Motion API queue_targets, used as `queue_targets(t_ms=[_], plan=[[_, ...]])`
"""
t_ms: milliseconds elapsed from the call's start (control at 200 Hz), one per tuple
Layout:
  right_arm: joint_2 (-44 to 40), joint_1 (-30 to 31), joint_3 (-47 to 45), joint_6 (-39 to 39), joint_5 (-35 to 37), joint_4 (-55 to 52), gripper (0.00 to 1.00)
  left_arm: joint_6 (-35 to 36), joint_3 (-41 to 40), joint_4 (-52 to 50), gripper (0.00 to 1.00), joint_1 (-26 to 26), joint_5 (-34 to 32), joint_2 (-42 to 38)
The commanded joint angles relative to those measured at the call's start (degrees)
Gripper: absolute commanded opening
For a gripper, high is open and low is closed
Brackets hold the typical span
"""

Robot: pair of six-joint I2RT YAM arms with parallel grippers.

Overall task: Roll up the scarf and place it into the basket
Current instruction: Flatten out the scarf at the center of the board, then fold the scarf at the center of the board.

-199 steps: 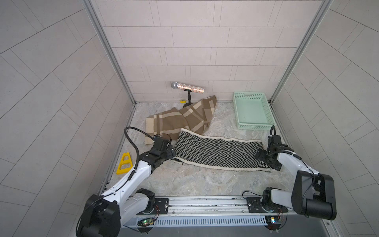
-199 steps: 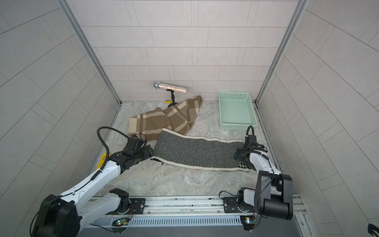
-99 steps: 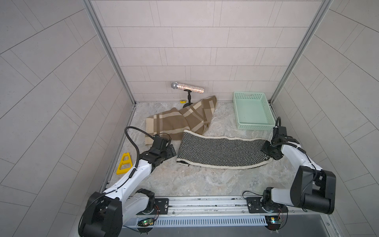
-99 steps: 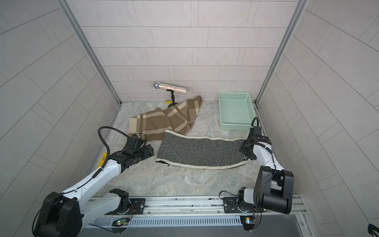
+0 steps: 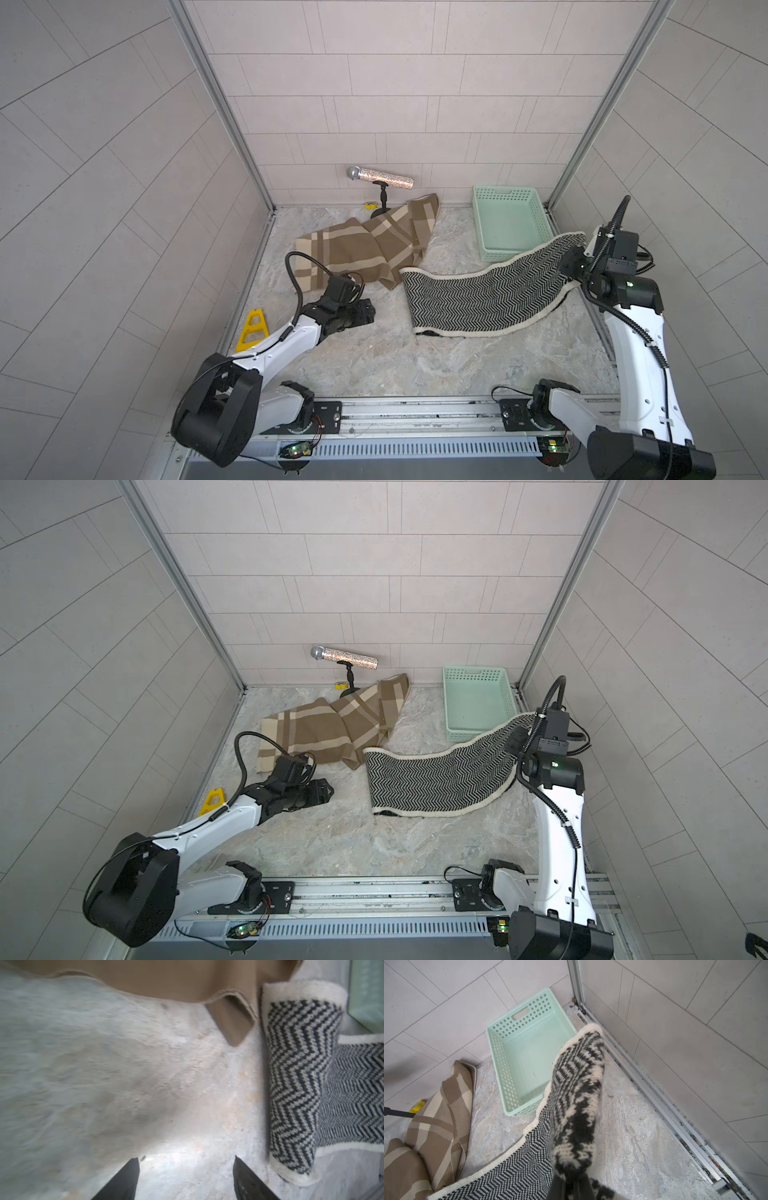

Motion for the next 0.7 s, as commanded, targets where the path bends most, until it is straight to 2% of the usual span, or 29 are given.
queue_targets(t_ms=[0,95,200,345,465,545,590,611,696], plan=[[-0.4,-0.1,-0.9,0.2,1.3,-2.0,0.00,-3.5,0.9,9.9,0.78,-4.1,3.2,3.4],[-0.4,-0.1,-1.6,0.6,0.3,-1.3,0.00,-5.5,4.0,16.0,0.80,-9.0,3.2,9.0],[-0.4,-0.1,-1.7,0.6,-0.1,-0.9,0.00,-5.6,9.0,18.2,0.82,-13.6,2.5,16.1],[-0.4,-0.1,-2.3,0.3,-0.1,-0.6,0.00,-5.8,14.2,20.5,0.81,-16.1,1.5,25.3],[-0.4,-0.1,-3.3,0.4,-0.4,0.1,0.00,-5.1,17.1,20.5,0.55,-16.4,0.4,30.6],[-0.3,-0.1,-4.1,0.4,-0.3,0.6,0.00,-4.7,18.3,20.5,0.30,-16.3,0.1,31.9],[-0.2,-0.1,-4.6,0.4,-0.2,0.9,0.00,-4.5,18.5,20.3,0.08,-16.3,-0.3,31.7],[-0.1,-0.1,-4.7,0.5,-0.1,1.1,0.00,-4.2,18.9,19.7,0.01,-16.3,-0.2,31.3],[0.2,-0.1,-5.2,0.4,0.0,1.5,0.00,-0.9,21.1,11.7,0.00,-16.1,-2.8,27.6]])
